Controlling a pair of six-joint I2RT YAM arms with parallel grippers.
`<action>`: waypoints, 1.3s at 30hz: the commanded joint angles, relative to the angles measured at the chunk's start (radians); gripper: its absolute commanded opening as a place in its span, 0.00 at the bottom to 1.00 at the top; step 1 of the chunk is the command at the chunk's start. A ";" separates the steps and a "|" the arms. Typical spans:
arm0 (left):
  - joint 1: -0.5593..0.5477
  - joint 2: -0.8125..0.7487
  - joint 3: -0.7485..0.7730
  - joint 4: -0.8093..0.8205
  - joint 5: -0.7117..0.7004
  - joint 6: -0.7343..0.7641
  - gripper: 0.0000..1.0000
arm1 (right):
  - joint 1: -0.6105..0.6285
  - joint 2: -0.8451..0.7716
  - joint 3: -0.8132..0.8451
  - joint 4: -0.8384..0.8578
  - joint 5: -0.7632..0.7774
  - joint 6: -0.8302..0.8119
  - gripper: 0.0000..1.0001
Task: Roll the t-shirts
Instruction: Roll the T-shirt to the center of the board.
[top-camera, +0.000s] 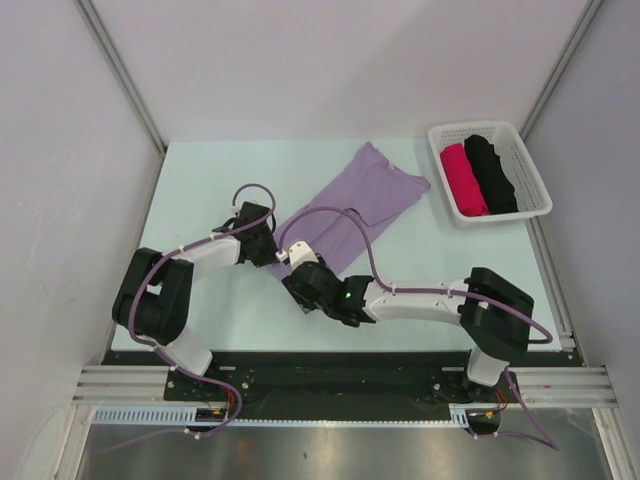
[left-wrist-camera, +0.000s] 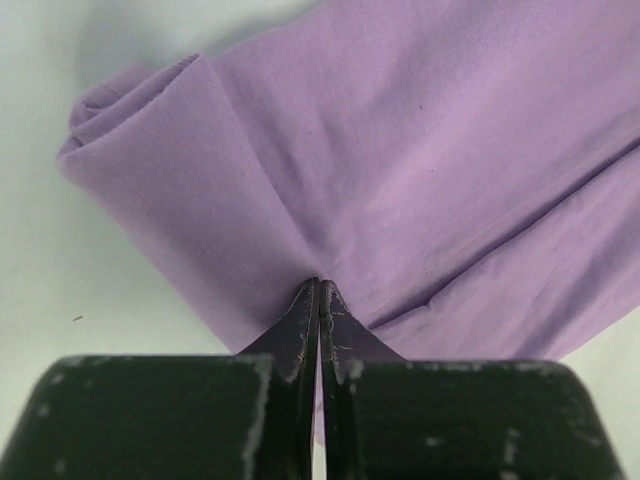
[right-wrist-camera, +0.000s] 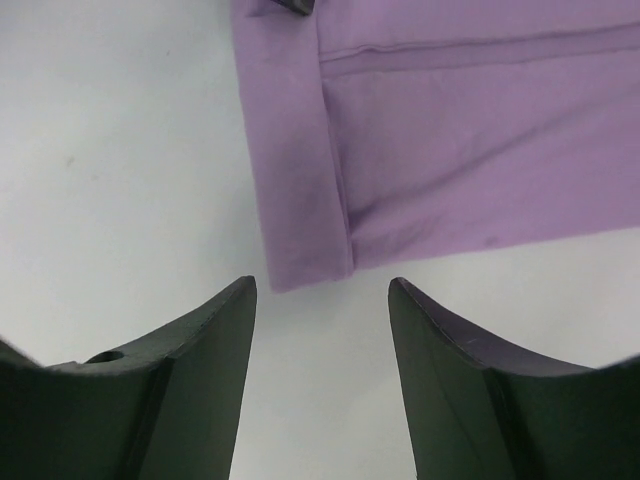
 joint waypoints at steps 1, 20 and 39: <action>-0.004 0.022 0.047 0.006 0.007 -0.005 0.01 | 0.030 0.072 0.037 0.105 0.082 -0.156 0.61; -0.004 0.049 0.079 -0.017 0.010 0.000 0.01 | 0.078 0.274 0.163 0.054 0.168 -0.308 0.55; 0.006 0.045 0.158 -0.075 0.021 0.029 0.06 | -0.071 0.245 0.163 -0.015 -0.228 -0.236 0.26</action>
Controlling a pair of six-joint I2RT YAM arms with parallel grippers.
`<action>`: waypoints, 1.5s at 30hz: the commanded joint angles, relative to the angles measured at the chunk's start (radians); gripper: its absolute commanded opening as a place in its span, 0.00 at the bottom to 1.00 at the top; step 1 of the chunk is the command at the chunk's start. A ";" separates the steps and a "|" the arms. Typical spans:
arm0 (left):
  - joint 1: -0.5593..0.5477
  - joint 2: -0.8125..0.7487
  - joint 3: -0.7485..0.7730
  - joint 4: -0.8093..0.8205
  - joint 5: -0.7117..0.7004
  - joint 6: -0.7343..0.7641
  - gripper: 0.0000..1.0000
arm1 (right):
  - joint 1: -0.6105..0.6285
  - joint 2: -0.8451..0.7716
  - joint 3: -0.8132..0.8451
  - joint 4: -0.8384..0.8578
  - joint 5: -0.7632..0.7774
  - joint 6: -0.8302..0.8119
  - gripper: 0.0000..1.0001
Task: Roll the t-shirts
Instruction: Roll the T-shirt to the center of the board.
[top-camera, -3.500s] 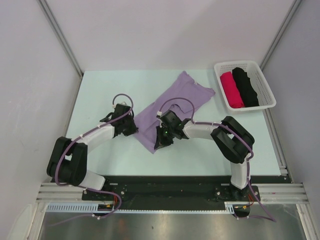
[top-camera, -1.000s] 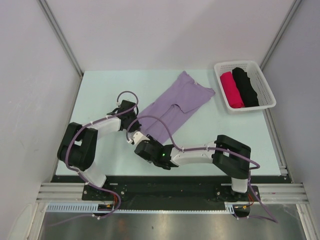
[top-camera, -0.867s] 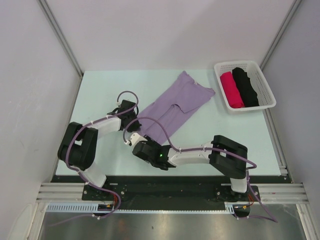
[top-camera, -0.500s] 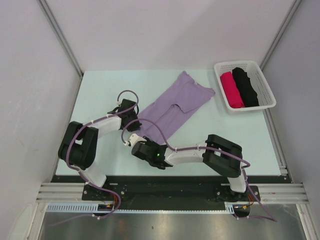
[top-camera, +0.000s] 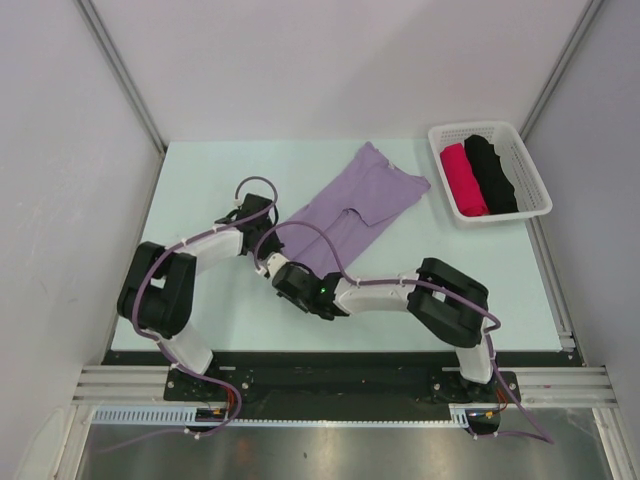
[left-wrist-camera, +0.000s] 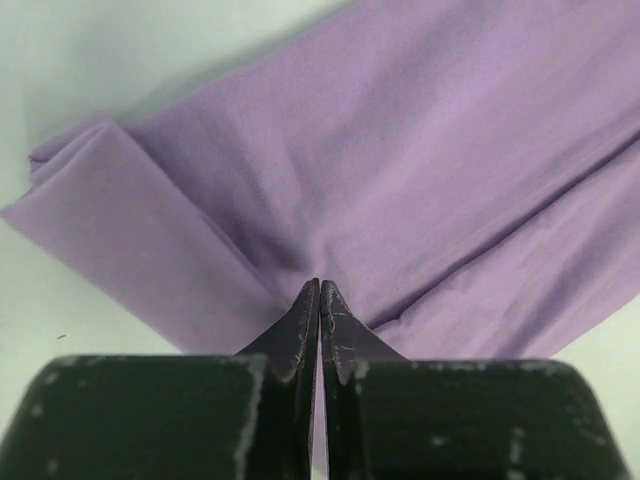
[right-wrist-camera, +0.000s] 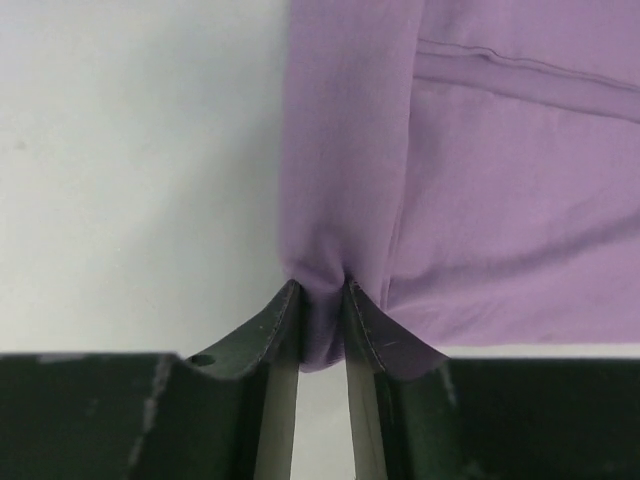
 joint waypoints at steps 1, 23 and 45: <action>0.011 -0.018 0.078 -0.026 0.010 0.026 0.06 | -0.058 -0.029 0.029 -0.028 -0.178 0.043 0.25; 0.215 -0.275 -0.236 0.083 0.101 -0.112 0.25 | -0.230 0.001 -0.007 -0.007 -0.579 0.191 0.17; 0.214 -0.175 -0.305 0.286 0.107 -0.166 0.46 | -0.276 0.004 -0.035 0.010 -0.617 0.213 0.16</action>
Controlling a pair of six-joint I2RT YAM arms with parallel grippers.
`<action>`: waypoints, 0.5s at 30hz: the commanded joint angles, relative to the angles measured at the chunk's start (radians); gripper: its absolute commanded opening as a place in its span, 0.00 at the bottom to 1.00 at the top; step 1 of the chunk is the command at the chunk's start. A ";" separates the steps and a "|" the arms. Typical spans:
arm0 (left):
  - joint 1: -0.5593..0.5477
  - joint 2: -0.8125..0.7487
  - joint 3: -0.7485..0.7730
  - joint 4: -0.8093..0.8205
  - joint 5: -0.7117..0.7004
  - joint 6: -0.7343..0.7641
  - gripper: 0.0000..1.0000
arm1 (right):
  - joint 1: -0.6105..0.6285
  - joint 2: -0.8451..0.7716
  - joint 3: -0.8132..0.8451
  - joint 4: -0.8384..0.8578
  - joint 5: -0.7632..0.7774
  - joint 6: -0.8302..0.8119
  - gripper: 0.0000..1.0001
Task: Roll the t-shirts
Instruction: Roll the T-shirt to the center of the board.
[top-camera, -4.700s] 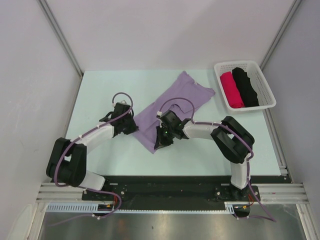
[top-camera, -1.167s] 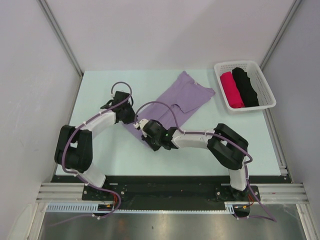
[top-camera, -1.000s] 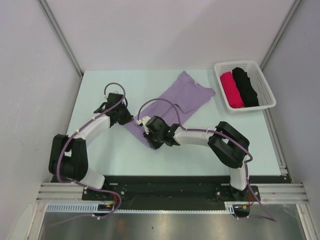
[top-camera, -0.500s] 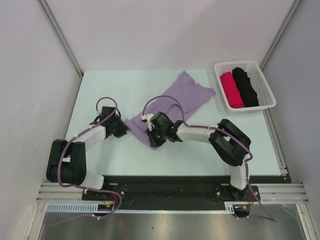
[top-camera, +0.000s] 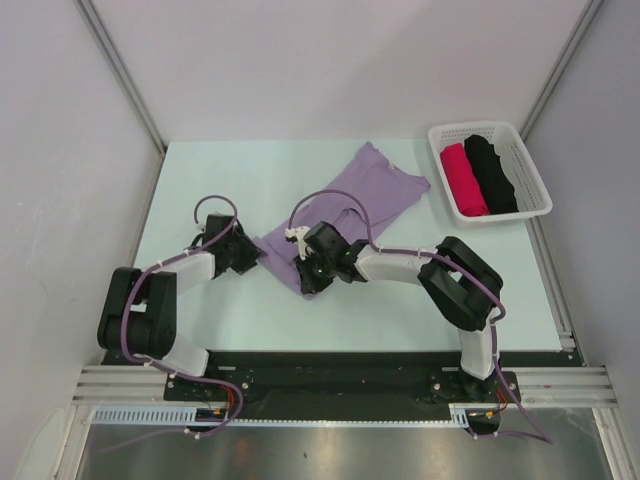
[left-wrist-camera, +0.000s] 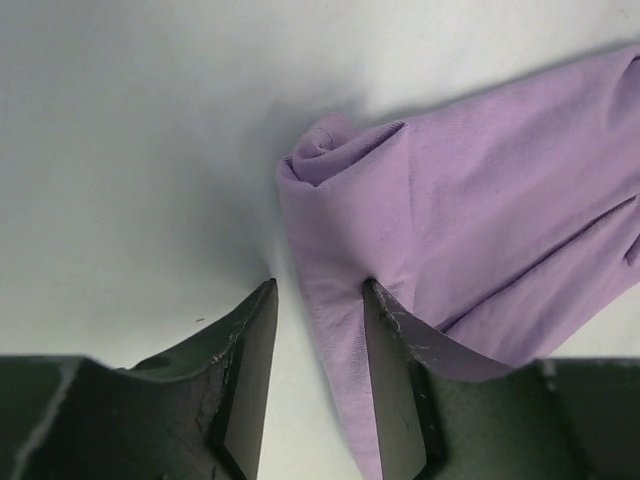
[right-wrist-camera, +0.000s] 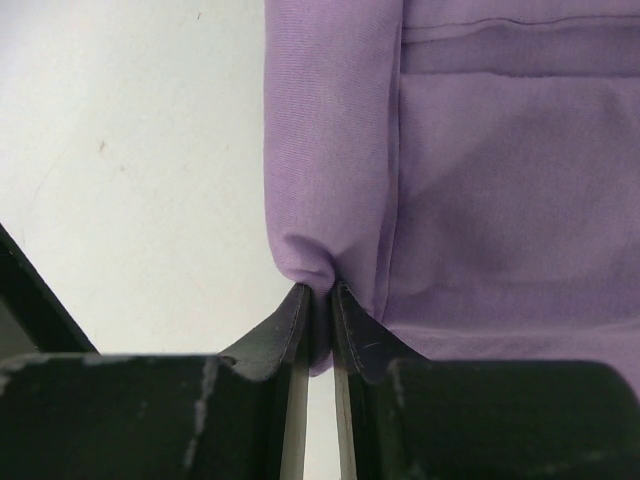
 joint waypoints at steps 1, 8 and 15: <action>-0.007 -0.021 -0.024 0.046 -0.005 -0.008 0.47 | -0.008 0.022 -0.020 -0.011 0.004 0.009 0.16; -0.013 -0.090 -0.102 0.098 -0.031 -0.024 0.55 | -0.015 0.025 -0.020 -0.011 0.000 0.009 0.16; 0.001 -0.092 -0.116 0.157 -0.054 -0.042 0.52 | -0.015 0.033 -0.023 -0.016 0.004 0.008 0.15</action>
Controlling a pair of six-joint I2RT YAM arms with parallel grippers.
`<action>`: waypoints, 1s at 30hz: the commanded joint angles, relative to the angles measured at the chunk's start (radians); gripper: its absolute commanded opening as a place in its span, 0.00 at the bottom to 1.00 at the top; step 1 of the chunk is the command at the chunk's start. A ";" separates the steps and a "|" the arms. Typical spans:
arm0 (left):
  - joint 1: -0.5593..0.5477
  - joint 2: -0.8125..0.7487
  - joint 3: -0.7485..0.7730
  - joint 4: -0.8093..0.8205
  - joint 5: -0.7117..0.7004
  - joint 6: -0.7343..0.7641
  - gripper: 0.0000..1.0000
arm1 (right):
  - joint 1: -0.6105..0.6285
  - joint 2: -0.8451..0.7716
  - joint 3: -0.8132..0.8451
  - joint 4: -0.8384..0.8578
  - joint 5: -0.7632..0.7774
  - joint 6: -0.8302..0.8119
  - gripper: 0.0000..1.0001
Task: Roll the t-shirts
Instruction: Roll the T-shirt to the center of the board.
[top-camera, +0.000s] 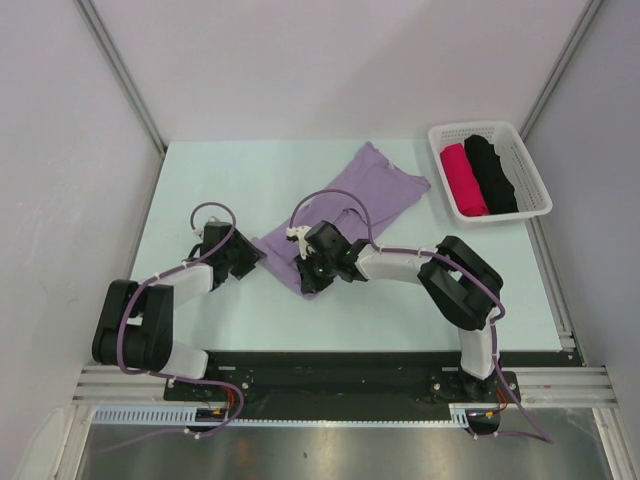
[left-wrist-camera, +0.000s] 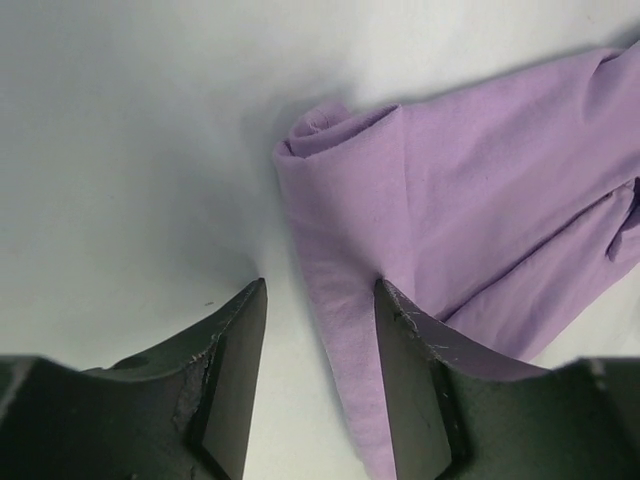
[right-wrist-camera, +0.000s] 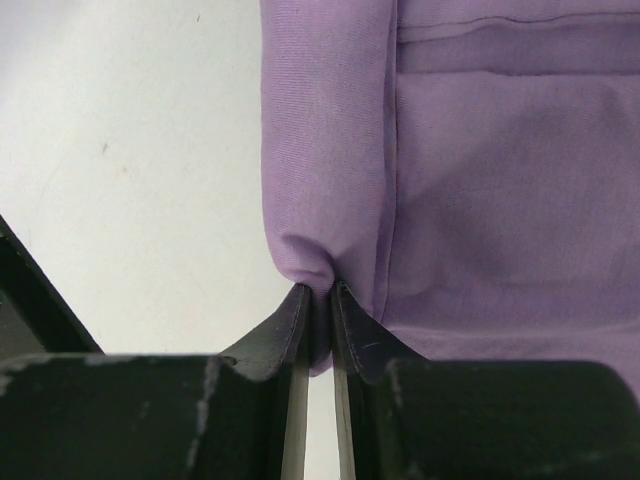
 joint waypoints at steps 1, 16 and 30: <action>0.014 -0.010 -0.019 0.071 -0.034 -0.021 0.52 | -0.007 0.030 -0.019 -0.024 0.018 -0.004 0.15; 0.047 0.033 -0.030 0.194 -0.047 -0.020 0.53 | -0.010 0.036 -0.020 -0.028 0.021 -0.007 0.15; 0.005 0.151 0.172 -0.071 -0.138 0.075 0.19 | -0.002 -0.005 -0.040 -0.016 0.074 -0.019 0.20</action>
